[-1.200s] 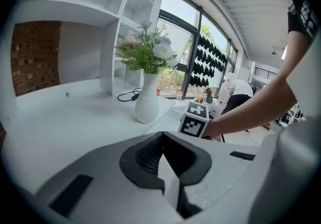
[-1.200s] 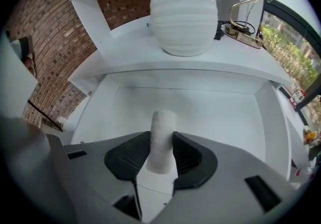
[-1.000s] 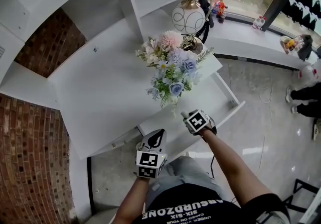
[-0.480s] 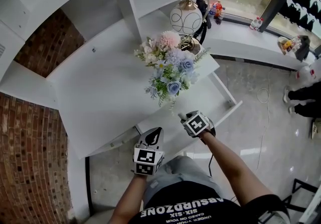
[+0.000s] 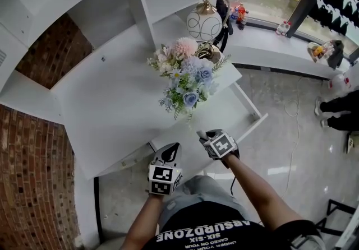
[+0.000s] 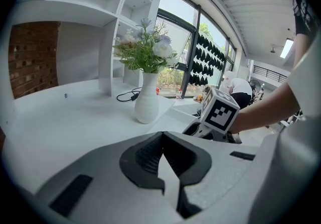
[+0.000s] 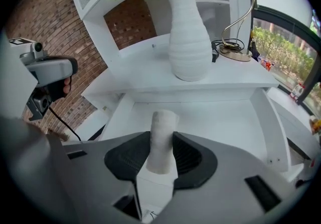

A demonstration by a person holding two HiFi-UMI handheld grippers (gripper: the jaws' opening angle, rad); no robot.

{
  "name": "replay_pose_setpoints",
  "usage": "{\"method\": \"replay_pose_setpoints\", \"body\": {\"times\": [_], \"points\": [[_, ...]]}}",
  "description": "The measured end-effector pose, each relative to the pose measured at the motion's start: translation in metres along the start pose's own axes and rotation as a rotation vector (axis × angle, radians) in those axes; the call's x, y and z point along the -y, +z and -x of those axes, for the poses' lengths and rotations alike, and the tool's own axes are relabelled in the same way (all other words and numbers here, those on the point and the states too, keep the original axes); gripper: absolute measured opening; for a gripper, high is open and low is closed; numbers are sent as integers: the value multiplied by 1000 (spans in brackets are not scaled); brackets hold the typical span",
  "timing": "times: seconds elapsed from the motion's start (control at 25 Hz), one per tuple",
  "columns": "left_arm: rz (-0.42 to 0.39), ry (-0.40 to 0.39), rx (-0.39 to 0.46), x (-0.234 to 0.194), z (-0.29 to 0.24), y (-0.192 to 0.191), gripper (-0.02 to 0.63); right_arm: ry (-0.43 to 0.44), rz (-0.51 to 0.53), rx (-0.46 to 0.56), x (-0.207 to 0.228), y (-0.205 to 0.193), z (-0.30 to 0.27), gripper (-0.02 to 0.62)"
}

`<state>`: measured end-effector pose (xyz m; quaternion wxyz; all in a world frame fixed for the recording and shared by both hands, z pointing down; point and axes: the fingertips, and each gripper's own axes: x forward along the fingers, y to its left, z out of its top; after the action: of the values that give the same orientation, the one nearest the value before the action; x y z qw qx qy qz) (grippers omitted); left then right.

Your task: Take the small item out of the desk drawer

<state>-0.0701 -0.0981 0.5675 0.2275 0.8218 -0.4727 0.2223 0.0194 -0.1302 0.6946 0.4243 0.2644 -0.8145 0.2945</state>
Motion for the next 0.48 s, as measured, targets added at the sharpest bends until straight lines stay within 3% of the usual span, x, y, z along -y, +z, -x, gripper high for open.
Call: {"method": "replay_pose_setpoints", "body": {"times": [0.48], "points": [[2, -6, 3, 4, 0, 1, 3, 0, -94, 93, -10, 4, 31, 137]]}}
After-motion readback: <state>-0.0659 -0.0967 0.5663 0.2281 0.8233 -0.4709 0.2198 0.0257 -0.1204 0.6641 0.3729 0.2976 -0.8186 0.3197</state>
